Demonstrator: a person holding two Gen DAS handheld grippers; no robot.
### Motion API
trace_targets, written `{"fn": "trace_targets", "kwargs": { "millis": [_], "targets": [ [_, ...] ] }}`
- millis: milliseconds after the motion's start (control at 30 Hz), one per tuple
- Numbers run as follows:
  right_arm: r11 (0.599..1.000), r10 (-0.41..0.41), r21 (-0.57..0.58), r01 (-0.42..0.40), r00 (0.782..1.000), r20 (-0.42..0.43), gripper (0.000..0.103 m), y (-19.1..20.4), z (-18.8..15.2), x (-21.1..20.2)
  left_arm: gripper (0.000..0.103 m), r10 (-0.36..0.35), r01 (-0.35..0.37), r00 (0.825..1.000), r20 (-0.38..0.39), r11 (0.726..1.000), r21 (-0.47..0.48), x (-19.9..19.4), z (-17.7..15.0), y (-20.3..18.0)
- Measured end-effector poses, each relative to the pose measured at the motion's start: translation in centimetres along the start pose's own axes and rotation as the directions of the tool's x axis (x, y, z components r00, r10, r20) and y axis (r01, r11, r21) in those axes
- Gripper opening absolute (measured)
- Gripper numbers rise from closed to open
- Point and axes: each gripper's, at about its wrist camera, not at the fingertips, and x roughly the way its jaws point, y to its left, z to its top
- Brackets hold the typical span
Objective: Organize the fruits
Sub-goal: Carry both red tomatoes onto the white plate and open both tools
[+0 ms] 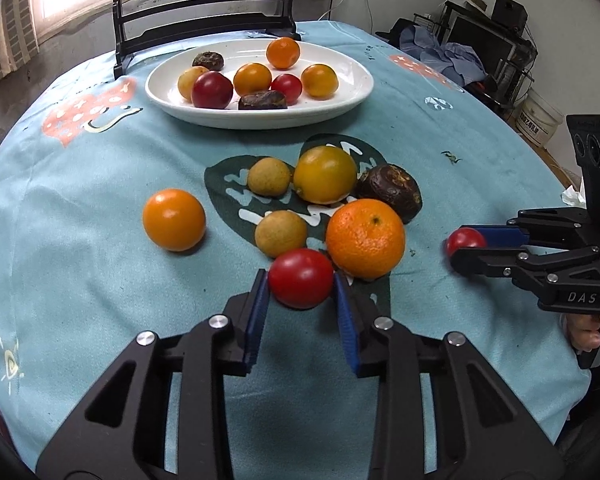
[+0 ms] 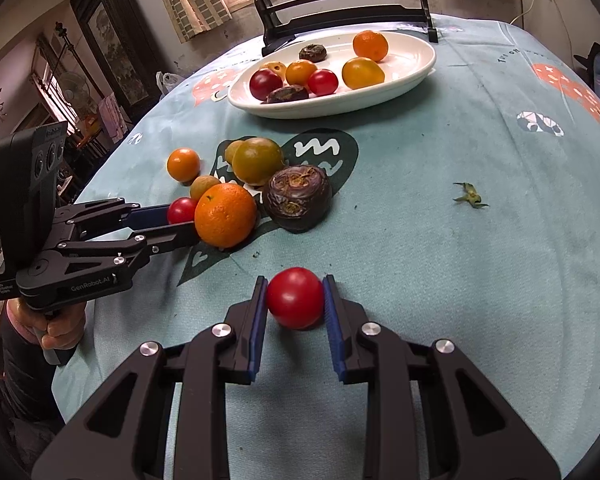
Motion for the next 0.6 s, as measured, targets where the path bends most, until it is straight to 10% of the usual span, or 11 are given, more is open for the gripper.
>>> {"fn": "trace_targets", "kwargs": {
  "millis": [367, 600],
  "targets": [
    [1.000, 0.028, -0.006, -0.028, 0.996, 0.082, 0.028, 0.8, 2.3, -1.9, 0.032, -0.061, 0.064, 0.996, 0.059, 0.996, -0.060, -2.1, 0.2, 0.8],
    [0.999, -0.005, 0.050, -0.009, 0.965, 0.262, 0.028, 0.2, 9.3, -1.8, 0.032, -0.019, 0.044, 0.985, 0.169, 0.989, -0.143, -2.9, 6.4, 2.2]
  ]
}}
